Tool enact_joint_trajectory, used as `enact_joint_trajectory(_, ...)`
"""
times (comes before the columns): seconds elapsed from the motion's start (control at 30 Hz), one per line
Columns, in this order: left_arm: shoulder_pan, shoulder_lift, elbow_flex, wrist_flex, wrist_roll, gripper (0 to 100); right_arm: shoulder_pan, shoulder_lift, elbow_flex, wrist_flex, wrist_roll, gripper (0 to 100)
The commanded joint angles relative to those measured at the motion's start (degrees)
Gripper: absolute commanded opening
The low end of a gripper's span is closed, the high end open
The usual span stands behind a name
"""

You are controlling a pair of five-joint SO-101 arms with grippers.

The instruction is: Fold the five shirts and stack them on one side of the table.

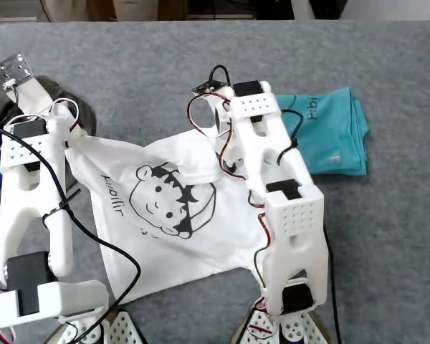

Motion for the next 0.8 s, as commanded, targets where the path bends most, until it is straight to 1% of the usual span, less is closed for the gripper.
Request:
enact_joint_trajectory(0.0,-0.70,-0.75,-2.55,0.44,-0.62,2,-0.75,-0.40,-1.98,-0.70,-0.53,16.6)
enact_joint_trajectory(0.13,-0.70,-0.75,-2.55,0.44,-0.62,2,-0.40,-0.31,-1.89,-0.79,-0.53,16.6)
enact_joint_trajectory(0.37,-0.70,-0.75,-2.55,0.53,-0.62,2,3.21,3.82,-2.24,-0.62,-0.53,16.5)
enact_joint_trajectory(0.43,-0.70,-0.75,-2.55,0.53,-0.62,2,3.91,4.35,-2.42,-0.70,-0.53,13.8)
enact_joint_trajectory(0.57,-0.70,-0.75,-2.55,0.53,-0.62,2,4.18,4.35,-2.42,-0.79,-0.53,1.4)
enact_joint_trajectory(0.6,-0.70,-0.75,-2.55,0.53,-0.62,2,4.09,4.35,-2.42,-0.79,-0.35,0.0)
enact_joint_trajectory(0.77,-0.70,-0.75,-2.55,0.53,-0.62,2,4.18,4.18,-2.77,-0.62,-0.44,1.6)
